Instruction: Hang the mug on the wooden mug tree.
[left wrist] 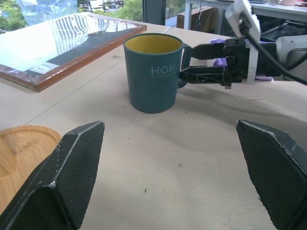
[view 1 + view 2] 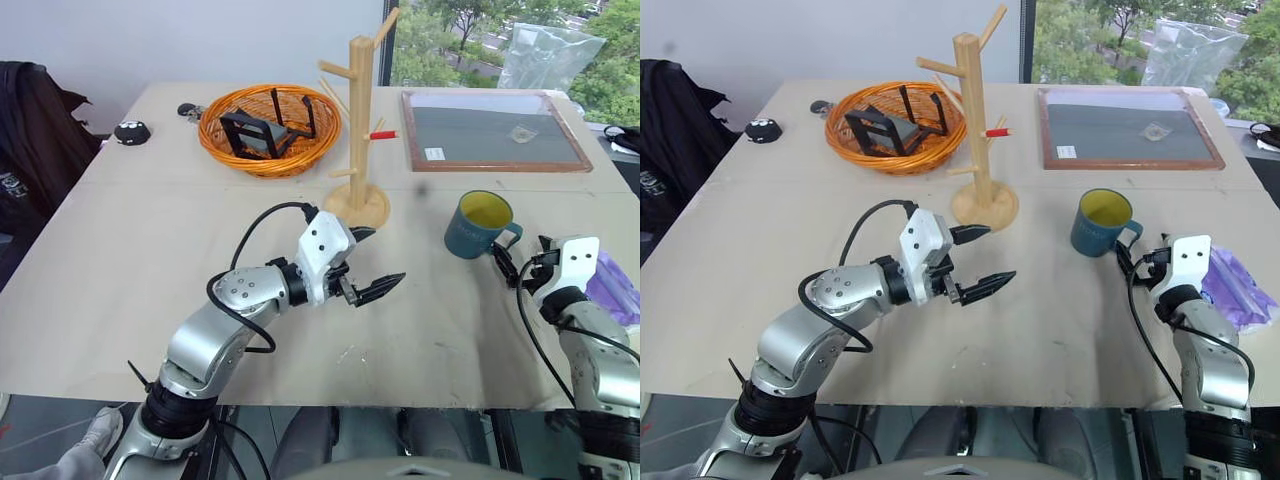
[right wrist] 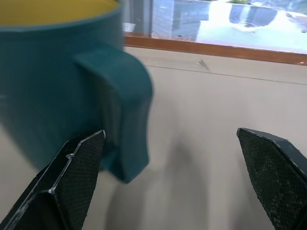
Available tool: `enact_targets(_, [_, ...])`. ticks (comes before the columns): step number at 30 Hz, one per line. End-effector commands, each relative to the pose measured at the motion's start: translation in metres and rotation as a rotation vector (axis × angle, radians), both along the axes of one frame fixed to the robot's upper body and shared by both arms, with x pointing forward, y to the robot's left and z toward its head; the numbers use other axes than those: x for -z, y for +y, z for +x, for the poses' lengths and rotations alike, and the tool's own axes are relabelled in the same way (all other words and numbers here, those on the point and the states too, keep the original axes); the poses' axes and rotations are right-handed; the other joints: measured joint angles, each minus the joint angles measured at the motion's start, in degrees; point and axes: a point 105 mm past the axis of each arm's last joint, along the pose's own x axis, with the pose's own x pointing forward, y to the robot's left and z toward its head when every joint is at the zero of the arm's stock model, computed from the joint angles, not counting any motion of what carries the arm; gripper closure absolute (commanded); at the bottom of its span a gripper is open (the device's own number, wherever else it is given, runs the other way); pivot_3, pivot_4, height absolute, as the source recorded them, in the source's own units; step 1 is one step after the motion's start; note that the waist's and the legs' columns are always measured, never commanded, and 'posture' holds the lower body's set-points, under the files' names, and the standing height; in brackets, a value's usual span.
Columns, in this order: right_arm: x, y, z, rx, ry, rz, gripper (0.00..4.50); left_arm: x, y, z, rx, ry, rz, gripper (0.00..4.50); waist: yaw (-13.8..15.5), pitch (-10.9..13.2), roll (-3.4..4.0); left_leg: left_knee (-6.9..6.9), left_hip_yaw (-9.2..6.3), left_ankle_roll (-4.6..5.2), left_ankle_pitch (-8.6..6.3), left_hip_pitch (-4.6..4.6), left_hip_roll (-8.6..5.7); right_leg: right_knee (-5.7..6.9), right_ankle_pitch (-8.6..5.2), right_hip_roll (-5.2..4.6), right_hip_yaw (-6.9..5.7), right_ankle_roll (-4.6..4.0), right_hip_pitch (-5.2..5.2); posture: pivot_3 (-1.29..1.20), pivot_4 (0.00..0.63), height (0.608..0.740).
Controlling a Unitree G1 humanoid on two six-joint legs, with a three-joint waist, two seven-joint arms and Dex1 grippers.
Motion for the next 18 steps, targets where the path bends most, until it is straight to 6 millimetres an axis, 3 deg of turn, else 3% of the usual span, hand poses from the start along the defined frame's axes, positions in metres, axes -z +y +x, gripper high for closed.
enact_targets(1, [-0.005, -0.003, 0.006, 0.03, -0.037, -0.006, 0.03, -0.012, -0.005, -0.006, 0.026, -0.056, -0.01, 0.0, -0.02, 0.0, 0.0, 0.0, 0.0, 0.0, 0.0, 0.0, 0.0, 0.0, 0.0, 0.0, 0.0, 0.0, 0.0, 0.0, 0.15, 0.74])
enact_targets(4, [0.0, 0.001, 0.014, 0.03, -0.032, 0.022, 0.87, -0.012, -0.006, -0.005, 0.028, -0.056, -0.013, 0.0, -0.1, 0.0, 0.0, 0.0, 0.02, 0.0, 0.0, 0.0, 0.0, 0.0, 0.0, 0.0, 0.02, 0.0, 0.0, 0.0, 0.15, 0.74])
enact_targets(12, [0.0, 0.003, 0.018, 0.002, -0.039, 0.048, 4.47, -0.008, -0.004, -0.003, 0.013, -0.052, -0.026, 0.0, -0.03, 0.0, 0.01, 0.0, 0.02, 0.0, 0.0, -0.01, 0.0, 0.0, 0.0, -0.01, 0.02, 0.0, -0.01, 0.0, 0.15, 0.74])
enact_targets(18, [-0.032, 0.013, 0.019, -0.197, -0.081, 0.048, 4.47, -0.002, 0.003, 0.0, -0.043, -0.05, -0.059, 0.0, -0.1, 0.02, 0.03, 0.0, 0.05, 0.0, 0.0, 0.0, 0.0, 0.0, 0.0, -0.01, 0.04, 0.0, -0.01, 0.0, 0.15, 0.74])
